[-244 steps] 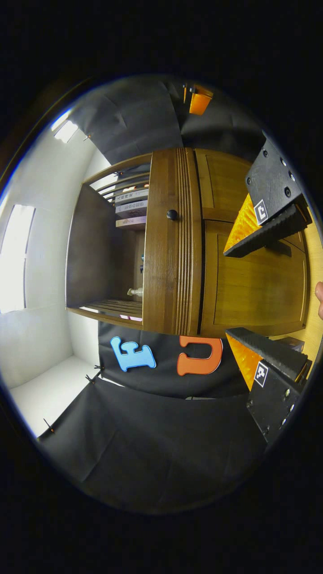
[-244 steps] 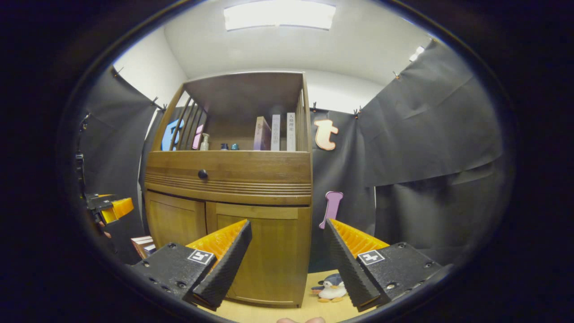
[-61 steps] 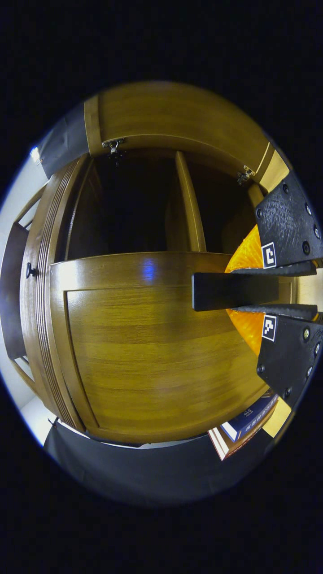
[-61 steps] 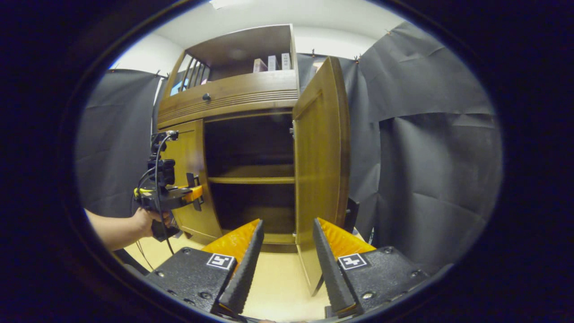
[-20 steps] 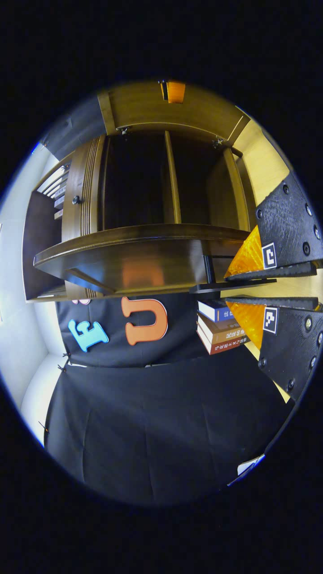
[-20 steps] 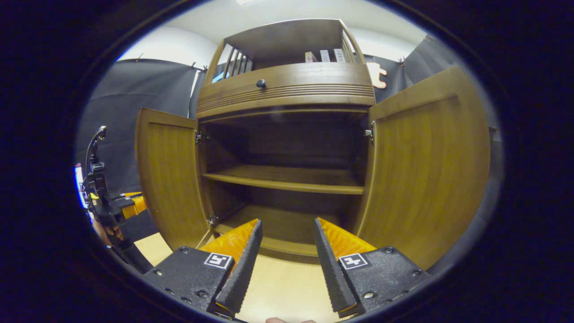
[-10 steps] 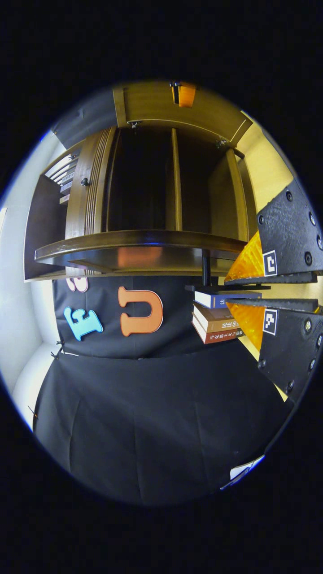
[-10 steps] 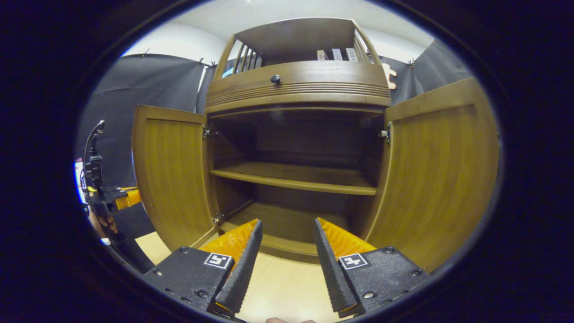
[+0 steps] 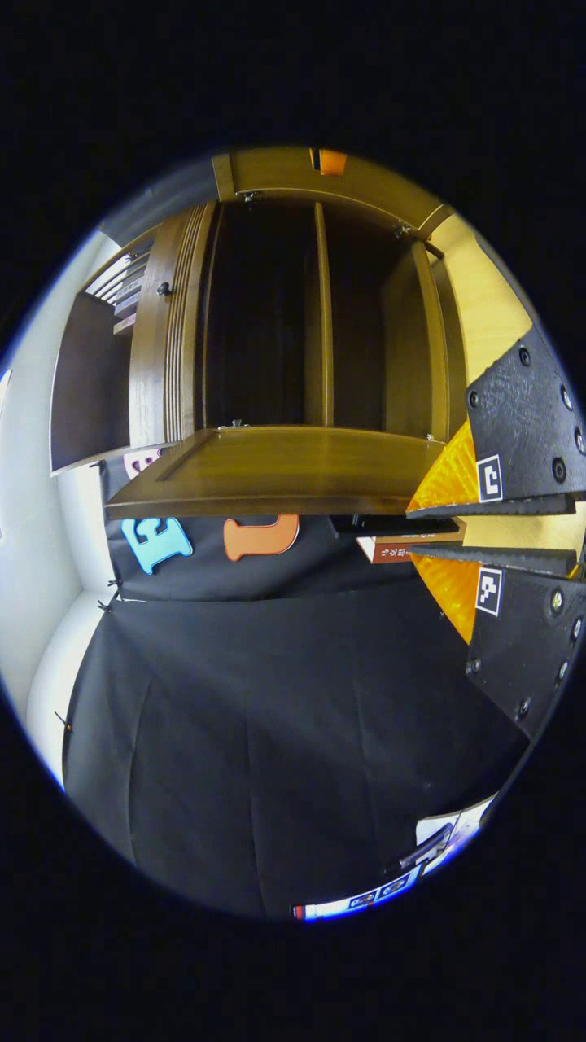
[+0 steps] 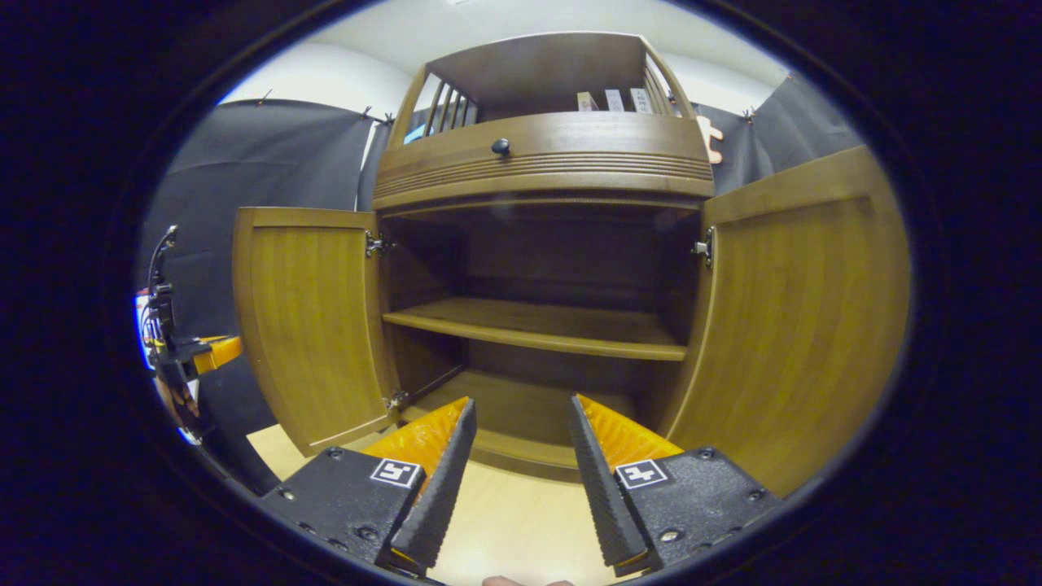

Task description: Open the right door of the double-door shoe cabinet with the right hand, and open the left door with the left hand.

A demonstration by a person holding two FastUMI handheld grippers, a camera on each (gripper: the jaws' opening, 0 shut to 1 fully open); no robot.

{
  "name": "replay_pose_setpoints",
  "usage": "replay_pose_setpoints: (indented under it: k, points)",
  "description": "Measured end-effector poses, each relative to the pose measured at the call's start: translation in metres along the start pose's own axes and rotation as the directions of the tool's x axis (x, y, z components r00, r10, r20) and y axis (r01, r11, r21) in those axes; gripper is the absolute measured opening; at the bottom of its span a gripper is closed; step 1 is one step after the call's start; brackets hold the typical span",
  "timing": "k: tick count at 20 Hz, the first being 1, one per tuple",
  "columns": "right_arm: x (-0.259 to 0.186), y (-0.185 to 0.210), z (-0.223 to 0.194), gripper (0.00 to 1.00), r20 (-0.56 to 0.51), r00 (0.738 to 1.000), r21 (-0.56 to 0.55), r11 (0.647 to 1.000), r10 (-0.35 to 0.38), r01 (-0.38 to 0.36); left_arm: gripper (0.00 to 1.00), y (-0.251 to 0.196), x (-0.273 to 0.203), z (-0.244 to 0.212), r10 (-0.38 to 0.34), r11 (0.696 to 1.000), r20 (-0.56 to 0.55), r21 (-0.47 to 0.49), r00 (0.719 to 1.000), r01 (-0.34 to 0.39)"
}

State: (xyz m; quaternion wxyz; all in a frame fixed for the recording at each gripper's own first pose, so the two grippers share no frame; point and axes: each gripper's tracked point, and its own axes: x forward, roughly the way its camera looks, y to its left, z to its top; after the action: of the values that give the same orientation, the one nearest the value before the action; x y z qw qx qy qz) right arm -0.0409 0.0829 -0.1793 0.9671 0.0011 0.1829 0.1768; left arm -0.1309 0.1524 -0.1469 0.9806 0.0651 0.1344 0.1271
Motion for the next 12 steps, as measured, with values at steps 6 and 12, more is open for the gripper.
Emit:
replay_pose_setpoints:
  k: [6, 12]
  points:
    - [-0.02, -0.013, 0.042, 0.73, 0.097, 0.994, 0.014, 0.999, -0.051, 0.049, 0.15, -0.037, -0.027, 0.078, -0.025, 1.0, 0.163, 0.01, 0.986, 0.024]
    - [-0.042, -0.029, 0.084, 0.95, 0.196, 0.975, 0.014, 0.994, -0.109, 0.108, 0.59, -0.104, -0.032, 0.131, -0.153, 0.988, 0.248, 0.017, 0.957, 0.154]
